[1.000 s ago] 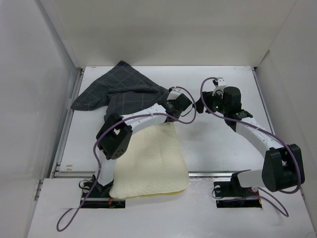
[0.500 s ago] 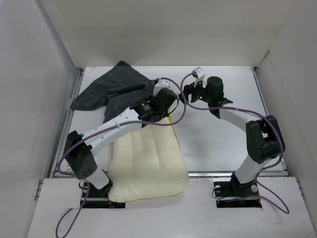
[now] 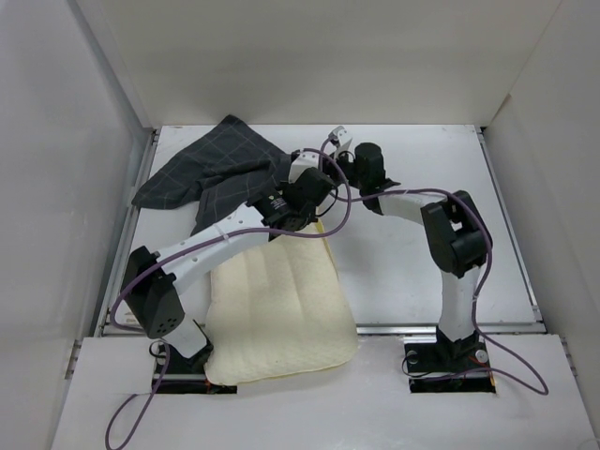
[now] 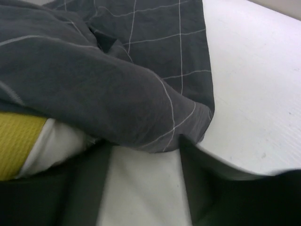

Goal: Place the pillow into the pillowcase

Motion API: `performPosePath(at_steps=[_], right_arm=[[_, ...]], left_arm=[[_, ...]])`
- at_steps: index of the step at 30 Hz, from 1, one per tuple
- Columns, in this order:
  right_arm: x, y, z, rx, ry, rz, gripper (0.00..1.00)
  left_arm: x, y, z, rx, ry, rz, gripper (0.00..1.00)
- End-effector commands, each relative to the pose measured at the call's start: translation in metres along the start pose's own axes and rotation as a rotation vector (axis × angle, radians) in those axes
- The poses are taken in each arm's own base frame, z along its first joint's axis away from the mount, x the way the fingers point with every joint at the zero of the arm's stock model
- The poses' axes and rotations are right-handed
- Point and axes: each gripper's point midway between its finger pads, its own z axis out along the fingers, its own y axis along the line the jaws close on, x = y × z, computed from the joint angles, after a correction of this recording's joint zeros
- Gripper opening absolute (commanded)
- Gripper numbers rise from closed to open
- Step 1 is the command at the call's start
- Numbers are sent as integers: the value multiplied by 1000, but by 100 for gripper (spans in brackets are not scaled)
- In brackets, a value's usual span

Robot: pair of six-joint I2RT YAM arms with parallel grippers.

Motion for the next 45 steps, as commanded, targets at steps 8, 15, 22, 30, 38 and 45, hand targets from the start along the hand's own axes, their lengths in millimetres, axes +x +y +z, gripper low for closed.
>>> performPosePath(at_steps=[8,15,22,30,38,45], right_arm=[[-80,33,-4,-90,-259,19,0],[-83,6,-94,157,-280,56,0],[-31,27,-126,156,-131,54,0],[91,68,-127,295,155,146,0],[104,43,-136,465,240,160,48],[52,27,-142,516,172,134,66]], left_arm=[[2,28,19,-68,16,-25,0],[14,68,91,-188,102,-65,0],[-7,83,117,-201,58,-229,0],[-77,52,128,-81,-67,-320,0],[-36,11,83,136,1,-166,100],[19,12,27,186,52,-98,100]])
